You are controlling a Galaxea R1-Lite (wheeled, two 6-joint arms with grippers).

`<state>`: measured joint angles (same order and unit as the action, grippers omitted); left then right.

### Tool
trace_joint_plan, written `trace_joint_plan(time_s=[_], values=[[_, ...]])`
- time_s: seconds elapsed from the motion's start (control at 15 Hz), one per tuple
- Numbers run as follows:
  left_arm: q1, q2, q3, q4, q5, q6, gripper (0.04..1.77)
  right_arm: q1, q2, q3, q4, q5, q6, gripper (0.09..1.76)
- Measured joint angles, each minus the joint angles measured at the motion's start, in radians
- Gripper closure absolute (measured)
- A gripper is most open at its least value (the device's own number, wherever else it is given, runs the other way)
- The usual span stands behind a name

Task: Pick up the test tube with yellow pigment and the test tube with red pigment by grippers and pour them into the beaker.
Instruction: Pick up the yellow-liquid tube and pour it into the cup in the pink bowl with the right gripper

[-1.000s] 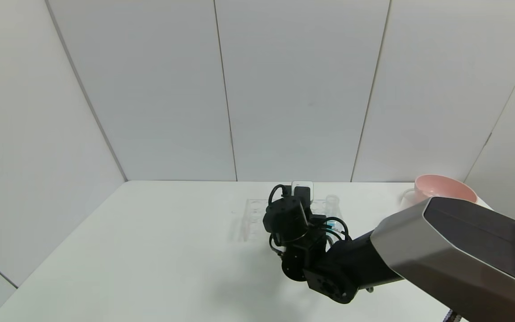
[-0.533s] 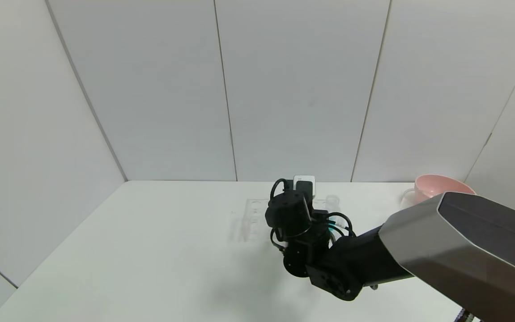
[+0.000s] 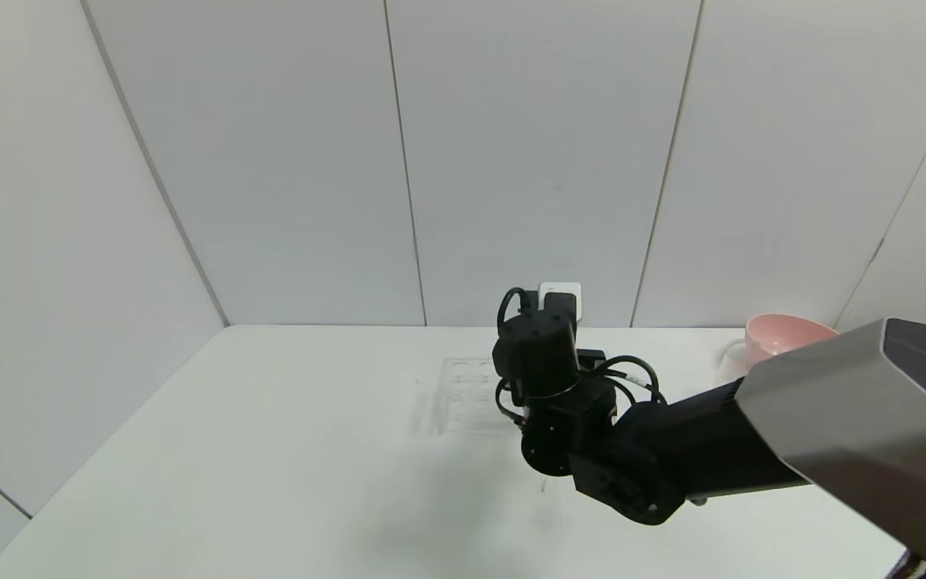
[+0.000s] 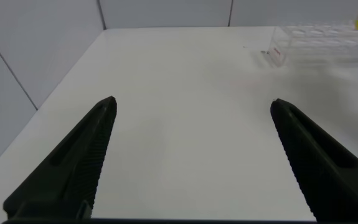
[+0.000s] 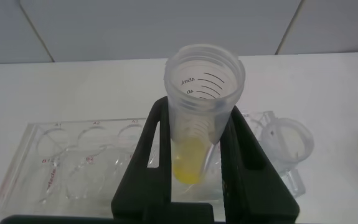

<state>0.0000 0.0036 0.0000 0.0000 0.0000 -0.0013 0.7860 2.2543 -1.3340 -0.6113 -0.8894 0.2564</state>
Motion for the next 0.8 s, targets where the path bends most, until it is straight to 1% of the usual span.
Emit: trace_joint_plan(time_s=[0.33,0.53,0.67,0.73,0.8], values=[[0.0,0.0,0.0,0.0,0.0,0.0,0.05,0.007,-0.112,0.002,0.006,0.002,-0.094,1.34],[0.0,0.0,0.0,0.0,0.0,0.0,0.05,-0.027,-0.2,0.001,0.007,0.006,-0.18,1.34],[0.0,0.0,0.0,0.0,0.0,0.0,0.05,-0.099,-0.271,0.019,0.006,0.024,-0.245,1.34],[0.0,0.0,0.0,0.0,0.0,0.0,0.05,-0.145,-0.307,0.034,0.004,0.053,-0.27,1.34],[0.0,0.0,0.0,0.0,0.0,0.0,0.05,-0.206,-0.351,0.057,0.003,0.114,-0.29,1.34]])
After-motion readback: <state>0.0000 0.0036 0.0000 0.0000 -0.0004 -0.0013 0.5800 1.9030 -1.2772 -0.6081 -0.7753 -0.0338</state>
